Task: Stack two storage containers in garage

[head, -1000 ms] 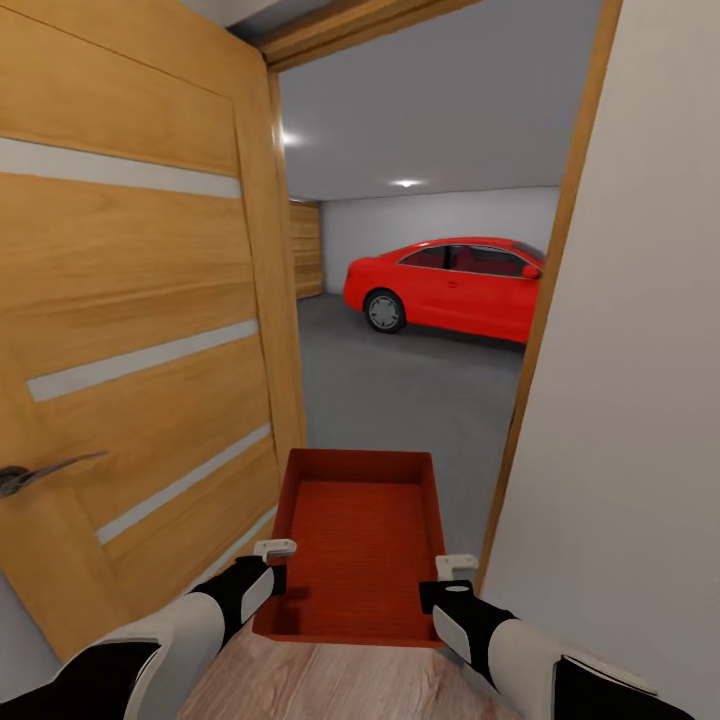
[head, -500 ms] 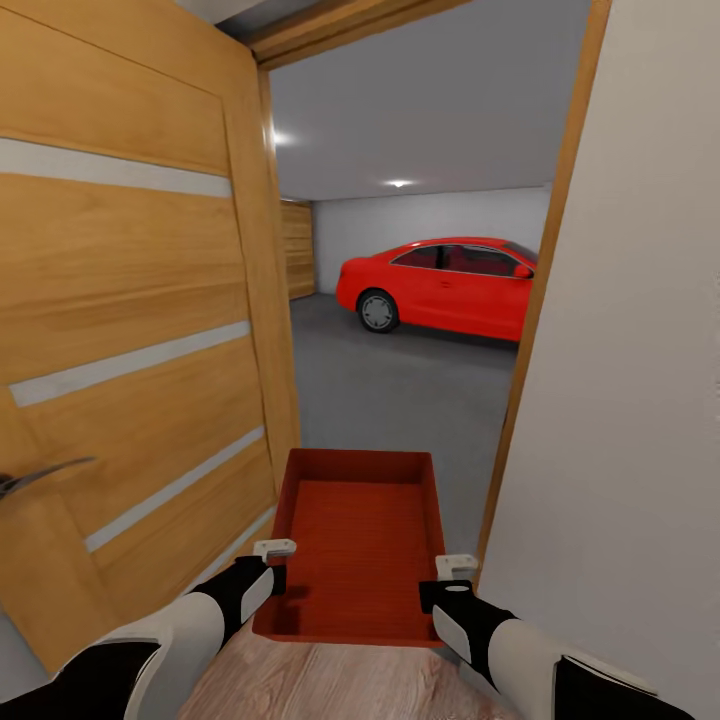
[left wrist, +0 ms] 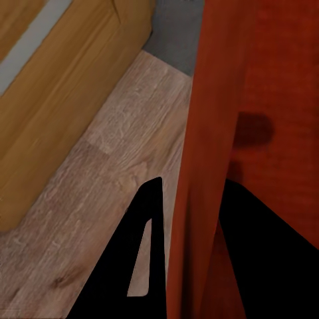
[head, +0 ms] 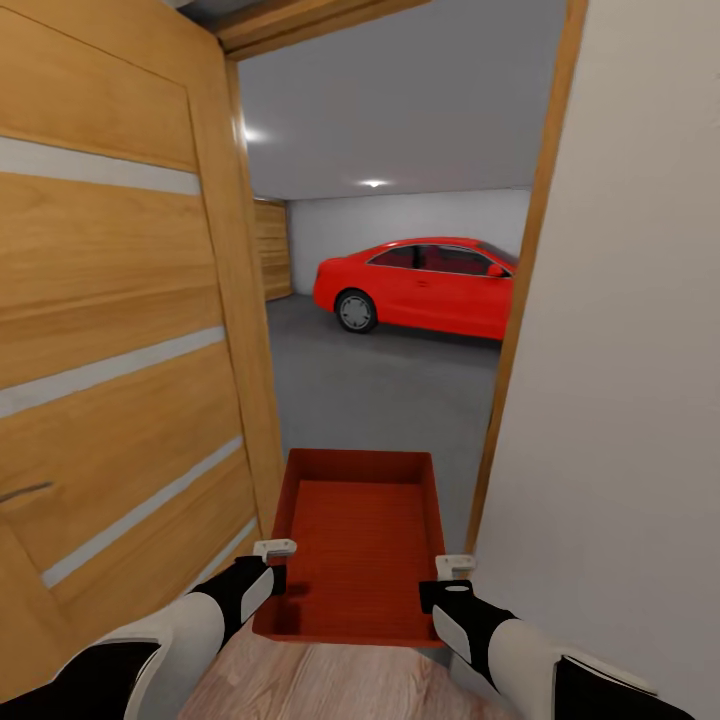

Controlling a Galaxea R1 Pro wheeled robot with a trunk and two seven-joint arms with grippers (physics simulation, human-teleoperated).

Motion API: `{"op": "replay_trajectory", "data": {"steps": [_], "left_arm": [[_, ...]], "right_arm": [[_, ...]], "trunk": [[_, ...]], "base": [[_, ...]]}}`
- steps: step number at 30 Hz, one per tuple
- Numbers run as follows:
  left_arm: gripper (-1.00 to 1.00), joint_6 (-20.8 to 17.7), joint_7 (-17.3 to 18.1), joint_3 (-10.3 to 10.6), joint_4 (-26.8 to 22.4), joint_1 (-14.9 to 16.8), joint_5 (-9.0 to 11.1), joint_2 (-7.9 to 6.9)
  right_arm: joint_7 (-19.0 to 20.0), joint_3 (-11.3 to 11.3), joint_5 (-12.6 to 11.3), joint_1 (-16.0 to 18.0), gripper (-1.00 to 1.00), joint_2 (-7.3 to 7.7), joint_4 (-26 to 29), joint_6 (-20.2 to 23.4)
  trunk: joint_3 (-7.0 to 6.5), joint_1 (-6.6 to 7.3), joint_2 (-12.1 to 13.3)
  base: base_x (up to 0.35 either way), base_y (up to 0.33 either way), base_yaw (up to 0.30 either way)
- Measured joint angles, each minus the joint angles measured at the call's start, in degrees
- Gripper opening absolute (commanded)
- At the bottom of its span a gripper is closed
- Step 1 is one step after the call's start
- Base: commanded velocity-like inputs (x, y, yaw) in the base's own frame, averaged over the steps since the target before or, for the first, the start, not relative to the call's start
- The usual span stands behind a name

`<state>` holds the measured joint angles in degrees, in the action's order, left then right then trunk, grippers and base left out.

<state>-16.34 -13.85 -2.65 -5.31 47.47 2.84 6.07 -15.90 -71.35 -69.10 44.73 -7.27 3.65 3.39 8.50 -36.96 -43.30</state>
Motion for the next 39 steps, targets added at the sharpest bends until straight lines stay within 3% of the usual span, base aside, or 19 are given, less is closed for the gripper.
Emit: {"op": "replay_trajectory", "data": {"steps": [17, 28, 39], "left_arm": [[-1.0, 0.0, 0.0, -0.2, 0.0, 0.0, -0.2, 0.04], [-1.0, 0.0, 0.0, -0.3, 0.0, 0.0, -0.4, 0.08], [-1.0, -0.1, 0.0, -0.4, 0.0, 0.0, -0.4, 0.08]], "right_arm": [[0.0, 0.0, 0.0, 0.0, -1.0, 0.08, 0.1, 0.1], [0.0, 0.0, 0.0, 0.0, -1.0, 0.1, 0.1, 0.1], [0.0, 0.0, 0.0, 0.0, -1.0, 0.1, 0.1, 0.2]], "trunk": [[0.0, 0.01, 0.0], [0.0, -0.01, 0.0], [0.0, 0.01, 0.0]], "base": [[0.193, 0.207, -0.004], [0.03, 0.027, -0.214], [0.115, 0.137, -0.023]]}}
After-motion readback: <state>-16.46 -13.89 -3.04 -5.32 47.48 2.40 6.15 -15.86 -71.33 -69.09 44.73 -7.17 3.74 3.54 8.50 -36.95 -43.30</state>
